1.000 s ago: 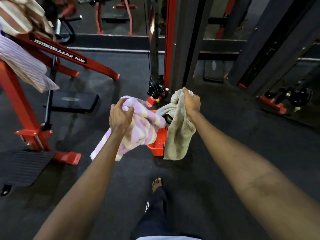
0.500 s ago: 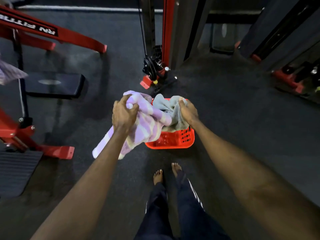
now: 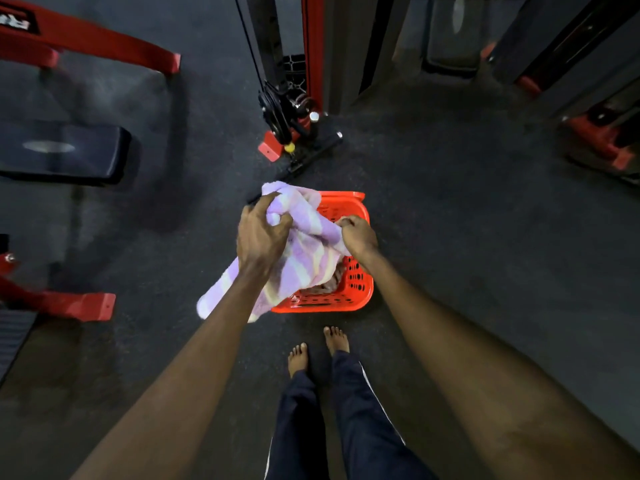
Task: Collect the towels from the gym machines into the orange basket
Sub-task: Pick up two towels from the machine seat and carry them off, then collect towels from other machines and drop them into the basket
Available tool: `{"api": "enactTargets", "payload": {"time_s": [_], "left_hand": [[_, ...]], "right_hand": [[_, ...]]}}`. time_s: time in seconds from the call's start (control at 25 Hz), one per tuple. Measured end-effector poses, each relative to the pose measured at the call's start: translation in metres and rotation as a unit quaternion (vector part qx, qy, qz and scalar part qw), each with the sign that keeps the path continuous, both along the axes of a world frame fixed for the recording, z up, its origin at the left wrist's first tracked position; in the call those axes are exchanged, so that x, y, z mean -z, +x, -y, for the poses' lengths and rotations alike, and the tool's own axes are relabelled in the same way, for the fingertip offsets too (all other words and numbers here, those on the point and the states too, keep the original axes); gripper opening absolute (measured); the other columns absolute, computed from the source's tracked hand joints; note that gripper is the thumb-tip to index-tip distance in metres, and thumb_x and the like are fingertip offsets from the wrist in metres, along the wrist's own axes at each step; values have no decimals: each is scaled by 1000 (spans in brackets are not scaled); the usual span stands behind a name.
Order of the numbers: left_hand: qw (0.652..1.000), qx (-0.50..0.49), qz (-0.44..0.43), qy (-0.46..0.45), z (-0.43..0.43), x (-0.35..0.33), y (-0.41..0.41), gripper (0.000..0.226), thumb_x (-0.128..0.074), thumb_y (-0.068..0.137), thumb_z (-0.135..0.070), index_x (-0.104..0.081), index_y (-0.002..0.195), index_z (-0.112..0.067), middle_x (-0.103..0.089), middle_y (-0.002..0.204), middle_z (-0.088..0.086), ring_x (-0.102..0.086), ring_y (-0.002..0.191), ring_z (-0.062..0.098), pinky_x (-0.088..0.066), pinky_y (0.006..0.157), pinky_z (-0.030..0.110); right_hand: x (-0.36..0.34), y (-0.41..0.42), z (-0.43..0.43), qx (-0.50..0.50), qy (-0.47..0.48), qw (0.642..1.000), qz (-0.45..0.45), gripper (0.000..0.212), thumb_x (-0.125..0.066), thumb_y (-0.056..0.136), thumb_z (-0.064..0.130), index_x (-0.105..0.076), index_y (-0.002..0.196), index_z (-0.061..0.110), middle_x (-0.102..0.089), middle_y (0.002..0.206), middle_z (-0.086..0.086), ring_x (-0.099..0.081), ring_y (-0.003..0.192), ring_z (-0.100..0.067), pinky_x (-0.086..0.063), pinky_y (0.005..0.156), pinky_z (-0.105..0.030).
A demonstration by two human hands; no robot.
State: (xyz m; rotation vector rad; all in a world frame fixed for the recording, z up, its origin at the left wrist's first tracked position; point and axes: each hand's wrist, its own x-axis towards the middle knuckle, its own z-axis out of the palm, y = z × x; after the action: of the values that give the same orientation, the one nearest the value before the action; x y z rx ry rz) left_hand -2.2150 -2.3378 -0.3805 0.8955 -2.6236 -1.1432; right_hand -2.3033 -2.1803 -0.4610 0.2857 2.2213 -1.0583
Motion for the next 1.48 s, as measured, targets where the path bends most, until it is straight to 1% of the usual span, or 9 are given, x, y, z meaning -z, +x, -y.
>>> {"api": "enactTargets", "payload": {"time_s": [0.12,0.28,0.48,0.64,0.72,0.88,1.04,1.32,1.48], "left_hand": [[999,6,9,44,-12,80,-22,26,-62,92,-14,-67,117,-10,-73,105,9,-54,84,9,-40,72,17],[979,10,173,111,-23,181,-21,45,-63,91,-25,-58,134,-12,-67,123,16,-61,113,37,-49,95,42],[968,-43,219,112,-18,185,-22,32,-57,95,-15,-65,124,-4,-68,120,25,-64,113,39,-47,93,39],[964,-74,218,132,1,144,-26,25,-58,96,-24,-71,115,-14,-73,112,21,-70,102,37,-55,87,39],[963,-94,191,168,12,115,-27,19,-60,90,-25,-74,104,-21,-76,103,15,-72,97,32,-57,86,39],[964,-91,113,221,35,50,-30,31,-45,93,-5,-69,86,-23,-71,81,9,-67,61,16,-50,54,22],[970,-96,26,221,72,-37,-14,34,-41,96,4,-67,89,-16,-67,73,5,-57,44,-2,-44,47,15],[954,-247,-68,153,168,-168,135,27,-49,100,-13,-68,83,-24,-69,74,3,-60,46,7,-43,45,20],[931,-325,-123,113,189,-219,255,21,-52,100,-13,-70,90,-14,-68,74,8,-60,50,8,-43,43,13]], "right_hand": [[51,-16,-9,21,58,996,-71,31,-47,96,21,-71,111,7,-63,126,-22,-59,115,-37,-46,96,-40],[112,-16,-24,-22,33,997,-70,30,-49,95,27,-74,107,17,-63,131,-8,-57,123,-24,-42,105,-37],[122,-14,-36,-70,0,998,-5,30,-49,97,17,-76,110,14,-71,121,-9,-64,113,-26,-46,87,-27],[87,-26,-21,-60,-36,997,22,30,-46,98,12,-75,96,17,-74,103,-6,-64,85,-18,-45,77,-28],[55,-35,-2,-69,-81,993,46,32,-41,100,12,-67,83,21,-70,86,-3,-59,65,-12,-46,63,-26],[-21,-57,53,-123,-120,985,26,30,-40,99,11,-62,80,19,-62,68,1,-51,48,-12,-34,37,-17],[-103,-58,113,-180,-155,971,-5,29,-41,104,19,-61,83,17,-59,66,0,-48,39,-8,-30,33,-16],[-224,25,228,-287,-216,933,-32,33,-39,105,21,-58,79,20,-59,67,0,-47,32,-1,-31,36,-15],[-279,111,280,-353,-239,903,-50,30,-41,102,19,-62,81,19,-61,66,0,-50,37,-5,-33,37,-16]]}}
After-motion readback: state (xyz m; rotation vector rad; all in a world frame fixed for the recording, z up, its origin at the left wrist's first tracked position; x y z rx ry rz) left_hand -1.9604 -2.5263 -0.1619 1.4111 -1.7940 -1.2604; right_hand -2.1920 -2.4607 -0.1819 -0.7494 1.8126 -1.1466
